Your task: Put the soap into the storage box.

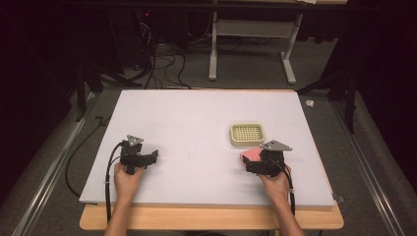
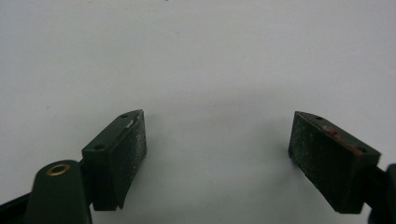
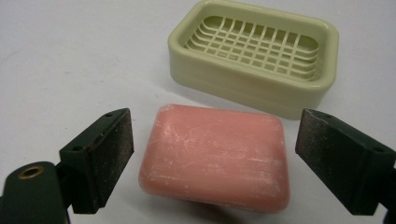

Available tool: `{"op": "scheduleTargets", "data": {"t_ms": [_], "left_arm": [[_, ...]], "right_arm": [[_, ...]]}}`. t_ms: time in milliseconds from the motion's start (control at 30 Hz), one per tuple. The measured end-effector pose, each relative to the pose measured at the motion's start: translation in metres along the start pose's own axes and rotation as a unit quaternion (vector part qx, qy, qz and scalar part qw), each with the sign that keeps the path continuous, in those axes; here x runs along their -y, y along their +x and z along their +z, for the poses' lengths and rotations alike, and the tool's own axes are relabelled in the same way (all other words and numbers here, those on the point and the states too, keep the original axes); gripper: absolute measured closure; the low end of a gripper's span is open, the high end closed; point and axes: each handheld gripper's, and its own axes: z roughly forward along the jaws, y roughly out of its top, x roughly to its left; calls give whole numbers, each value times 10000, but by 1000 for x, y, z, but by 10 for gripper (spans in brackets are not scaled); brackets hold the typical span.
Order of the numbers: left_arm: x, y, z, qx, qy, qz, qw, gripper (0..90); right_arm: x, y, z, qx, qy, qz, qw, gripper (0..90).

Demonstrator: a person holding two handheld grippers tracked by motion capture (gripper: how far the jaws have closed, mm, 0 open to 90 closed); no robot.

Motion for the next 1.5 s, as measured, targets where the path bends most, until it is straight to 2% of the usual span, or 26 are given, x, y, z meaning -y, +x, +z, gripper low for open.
{"op": "scheduleTargets", "data": {"t_ms": [367,933,1067,1500], "left_arm": [[0,0,0,7,7,-1,10000,196],[0,0,0,9,7,-3,10000,196],[0,0,0,10,8,-5,10000,196],[0,0,0,15,11,-5,10000,196]], "right_arm": [[1,1,9,147,124,-42,9998,118],[7,0,26,63,492,134,9987,117],[6,4,28,187,607,2,9980,121],[7,4,28,169,594,-4,9981,134]]}}
